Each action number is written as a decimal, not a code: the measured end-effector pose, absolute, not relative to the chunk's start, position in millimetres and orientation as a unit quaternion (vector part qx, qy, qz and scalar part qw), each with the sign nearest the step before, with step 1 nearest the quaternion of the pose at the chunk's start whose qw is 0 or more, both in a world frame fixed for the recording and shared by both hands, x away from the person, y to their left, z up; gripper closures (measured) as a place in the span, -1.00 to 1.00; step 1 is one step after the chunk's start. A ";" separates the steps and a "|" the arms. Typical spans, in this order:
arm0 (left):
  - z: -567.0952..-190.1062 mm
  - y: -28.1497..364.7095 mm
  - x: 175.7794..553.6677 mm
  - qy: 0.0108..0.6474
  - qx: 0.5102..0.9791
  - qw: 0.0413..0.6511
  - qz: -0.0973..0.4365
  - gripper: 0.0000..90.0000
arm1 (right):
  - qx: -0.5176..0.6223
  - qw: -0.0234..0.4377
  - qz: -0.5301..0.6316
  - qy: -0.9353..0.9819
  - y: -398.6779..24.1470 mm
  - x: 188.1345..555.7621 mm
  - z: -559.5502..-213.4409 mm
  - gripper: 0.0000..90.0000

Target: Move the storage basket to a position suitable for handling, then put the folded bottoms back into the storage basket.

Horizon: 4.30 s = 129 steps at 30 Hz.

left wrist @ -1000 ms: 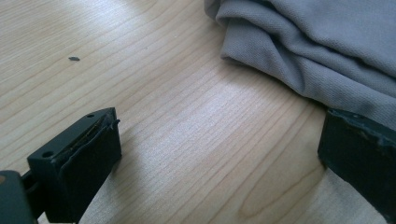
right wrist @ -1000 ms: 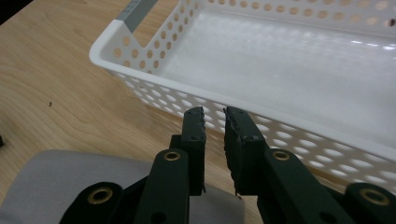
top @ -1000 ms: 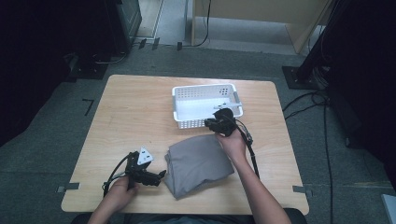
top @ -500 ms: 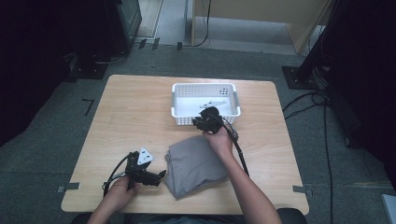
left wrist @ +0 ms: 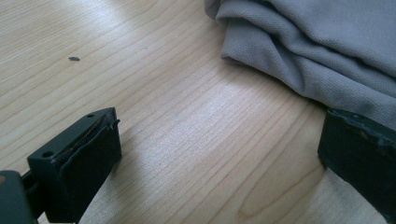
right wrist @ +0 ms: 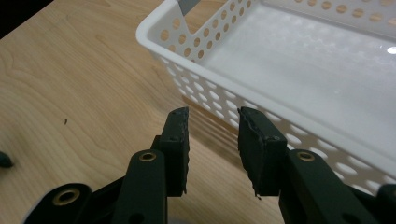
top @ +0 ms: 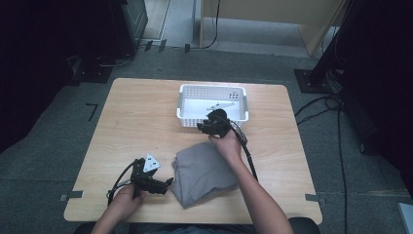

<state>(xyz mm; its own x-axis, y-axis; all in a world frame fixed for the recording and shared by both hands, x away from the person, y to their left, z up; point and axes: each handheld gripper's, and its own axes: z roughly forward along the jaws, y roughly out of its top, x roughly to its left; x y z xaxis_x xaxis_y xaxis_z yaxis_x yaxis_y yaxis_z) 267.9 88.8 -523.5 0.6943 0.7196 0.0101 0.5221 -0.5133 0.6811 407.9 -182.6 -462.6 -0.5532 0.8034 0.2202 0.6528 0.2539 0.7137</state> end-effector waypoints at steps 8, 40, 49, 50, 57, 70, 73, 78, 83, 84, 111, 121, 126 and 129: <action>-523.4 88.9 267.9 0.362 0.857 0.335 0.147 -1.00 | 0.453 0.097 0.396 0.793 -206.3 386.4 -452.8 0.20; -523.5 88.8 267.8 0.363 0.857 0.336 0.147 -1.00 | 0.464 0.079 0.382 0.795 -258.3 304.7 -468.9 -0.40; -523.6 88.7 267.8 0.363 0.857 0.336 0.147 -1.00 | 0.475 0.066 0.376 0.793 -258.1 296.8 -481.9 -0.43; -523.5 88.7 267.8 0.363 0.857 0.336 0.147 -1.00 | 0.477 0.064 0.374 0.793 -257.7 296.4 -482.9 -0.44; -523.6 88.6 267.7 0.364 0.856 0.336 0.147 -1.00 | 0.476 0.068 0.355 0.801 -252.2 295.4 -496.3 -0.48; -523.7 88.5 267.6 0.364 0.856 0.337 0.147 -1.00 | 0.454 0.069 0.331 0.824 -234.6 293.7 -506.2 -0.31; -523.7 88.6 267.6 0.364 0.856 0.337 0.147 -1.00 | 0.445 0.083 0.323 0.831 -232.1 292.1 -505.9 -0.20; -523.6 88.6 267.6 0.364 0.856 0.336 0.147 -1.00 | 0.446 0.080 0.326 0.830 -229.9 291.9 -505.1 0.12; -523.6 88.7 267.7 0.364 0.856 0.336 0.147 -1.00 | 0.457 0.053 0.333 0.823 -230.7 294.4 -504.2 0.37; -523.5 88.7 267.7 0.363 0.857 0.335 0.147 -1.00 | 0.462 0.046 0.333 0.821 -231.1 295.4 -503.8 0.39; -523.7 88.5 267.9 0.364 0.855 0.337 0.148 -1.00 | 0.469 -0.007 0.281 0.837 -221.2 319.3 -419.2 0.63; -523.7 88.5 267.9 0.364 0.855 0.337 0.148 -1.00 | 0.459 0.020 0.278 0.844 -217.7 324.6 -380.6 0.62; -523.7 88.5 267.8 0.364 0.855 0.337 0.147 -1.00 | 0.455 0.024 0.275 0.847 -217.5 328.4 -363.8 0.62; -523.2 89.0 267.9 0.362 0.858 0.334 0.146 -1.00 | 0.455 0.026 0.276 0.846 -217.2 331.2 -353.8 0.62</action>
